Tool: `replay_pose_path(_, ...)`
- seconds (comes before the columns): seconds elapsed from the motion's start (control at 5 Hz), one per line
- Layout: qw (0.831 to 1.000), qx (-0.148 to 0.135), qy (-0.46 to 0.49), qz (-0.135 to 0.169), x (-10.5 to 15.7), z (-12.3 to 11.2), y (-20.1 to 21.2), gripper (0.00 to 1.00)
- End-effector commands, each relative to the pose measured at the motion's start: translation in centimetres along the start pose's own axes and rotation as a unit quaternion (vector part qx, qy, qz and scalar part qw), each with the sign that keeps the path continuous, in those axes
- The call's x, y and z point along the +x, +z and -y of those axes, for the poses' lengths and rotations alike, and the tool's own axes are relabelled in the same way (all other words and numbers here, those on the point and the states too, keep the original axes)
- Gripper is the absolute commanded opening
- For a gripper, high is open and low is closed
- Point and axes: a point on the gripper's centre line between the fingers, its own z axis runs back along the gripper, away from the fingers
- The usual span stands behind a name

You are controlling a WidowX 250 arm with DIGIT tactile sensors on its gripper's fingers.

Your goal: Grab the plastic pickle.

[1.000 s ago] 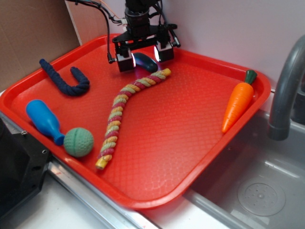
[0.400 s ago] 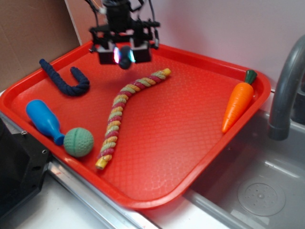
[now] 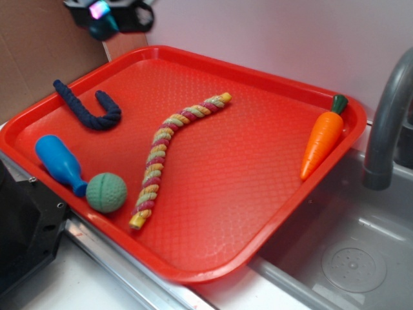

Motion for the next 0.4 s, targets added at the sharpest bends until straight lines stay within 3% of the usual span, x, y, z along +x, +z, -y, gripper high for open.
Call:
replay_pose_path(0.0, 0.999, -0.044, 0.015, 0.002, 0.7, -3.8, 5.7, 0.0)
replay_pose_path(0.2, 0.999, -0.025, 0.039, -0.015, 1.7, -4.3, 4.6, 0.0)
